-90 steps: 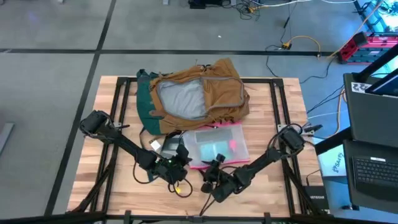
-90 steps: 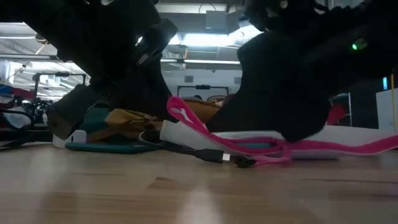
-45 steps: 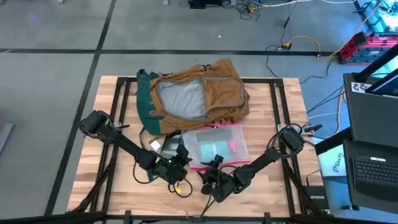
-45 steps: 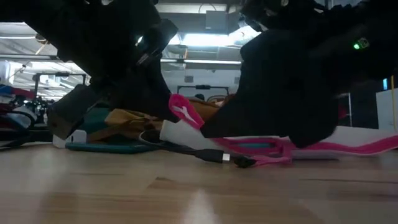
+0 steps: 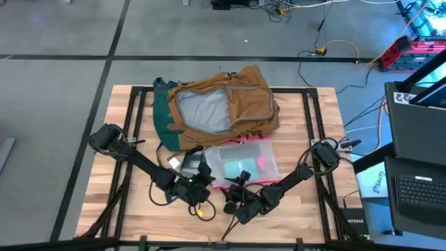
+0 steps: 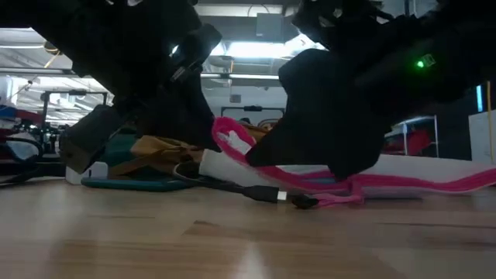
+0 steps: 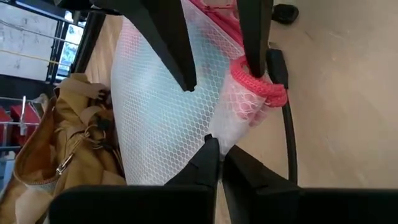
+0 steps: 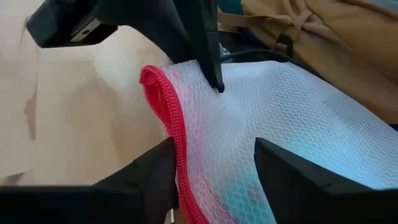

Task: Unpack backpack
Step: Open the pink zipper pouch

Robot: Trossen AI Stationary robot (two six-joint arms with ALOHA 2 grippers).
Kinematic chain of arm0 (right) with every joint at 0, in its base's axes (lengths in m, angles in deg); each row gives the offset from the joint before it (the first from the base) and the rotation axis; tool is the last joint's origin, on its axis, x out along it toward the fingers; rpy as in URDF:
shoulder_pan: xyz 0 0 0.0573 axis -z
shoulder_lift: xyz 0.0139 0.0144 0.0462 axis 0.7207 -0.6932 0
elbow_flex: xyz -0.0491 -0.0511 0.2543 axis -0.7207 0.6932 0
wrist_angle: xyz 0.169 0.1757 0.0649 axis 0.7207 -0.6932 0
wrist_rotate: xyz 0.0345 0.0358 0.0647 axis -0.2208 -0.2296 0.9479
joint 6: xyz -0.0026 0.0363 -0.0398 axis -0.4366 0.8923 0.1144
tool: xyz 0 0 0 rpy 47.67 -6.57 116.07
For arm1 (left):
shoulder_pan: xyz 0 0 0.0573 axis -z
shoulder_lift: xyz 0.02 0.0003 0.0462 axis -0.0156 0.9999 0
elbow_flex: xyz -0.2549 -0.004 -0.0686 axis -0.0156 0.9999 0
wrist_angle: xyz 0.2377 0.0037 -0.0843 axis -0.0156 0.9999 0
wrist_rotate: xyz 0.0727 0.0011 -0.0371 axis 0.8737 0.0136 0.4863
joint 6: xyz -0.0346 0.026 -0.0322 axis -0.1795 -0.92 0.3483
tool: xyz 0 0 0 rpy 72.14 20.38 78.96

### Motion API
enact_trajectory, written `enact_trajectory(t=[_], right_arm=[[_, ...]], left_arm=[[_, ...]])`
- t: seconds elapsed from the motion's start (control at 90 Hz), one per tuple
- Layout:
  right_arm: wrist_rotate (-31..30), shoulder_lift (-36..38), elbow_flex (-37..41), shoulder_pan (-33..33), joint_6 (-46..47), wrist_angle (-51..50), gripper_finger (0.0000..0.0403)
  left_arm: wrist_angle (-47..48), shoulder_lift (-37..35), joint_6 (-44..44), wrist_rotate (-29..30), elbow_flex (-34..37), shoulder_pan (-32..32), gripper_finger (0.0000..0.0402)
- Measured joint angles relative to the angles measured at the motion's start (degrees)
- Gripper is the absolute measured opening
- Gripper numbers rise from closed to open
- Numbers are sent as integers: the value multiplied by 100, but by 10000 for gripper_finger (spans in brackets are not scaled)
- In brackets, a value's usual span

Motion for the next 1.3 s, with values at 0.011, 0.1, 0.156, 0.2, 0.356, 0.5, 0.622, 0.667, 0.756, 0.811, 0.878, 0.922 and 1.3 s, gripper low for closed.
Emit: enact_trajectory(t=[0.011,0.1,0.156,0.2,0.356,0.5,0.622,0.667,0.756,0.811,0.878,0.922,1.3], right_arm=[[-21,0,0,6,2,0,198],[-58,0,0,50,28,19,190],[-32,0,0,77,24,33,172],[-4,0,0,97,21,42,157],[91,0,0,166,7,72,103],[197,0,0,177,-43,66,21],[196,0,0,177,-144,57,10],[194,0,0,177,-146,57,6],[196,0,0,177,-146,57,2],[196,0,0,177,-146,56,2],[191,0,0,179,-149,48,1],[191,0,0,182,-149,46,0],[194,0,0,184,-149,99,0]], left_arm=[[-19,0,-11,-8,0,-1,0],[-186,0,-90,-236,0,-5,0],[-239,2,-132,-332,-1,-3,0],[-263,3,-147,-372,-1,0,0],[-349,4,-198,-513,-4,9,0],[-366,4,-181,-537,-4,6,0],[-366,4,-172,-535,-4,6,0],[-372,4,-185,-535,-4,8,2],[-375,4,-202,-641,-4,42,11],[-395,4,-254,-759,-4,66,21],[-453,4,-307,-854,-4,93,35],[-498,4,-305,-916,-4,95,45],[-529,8,52,-1137,-4,-118,129]])
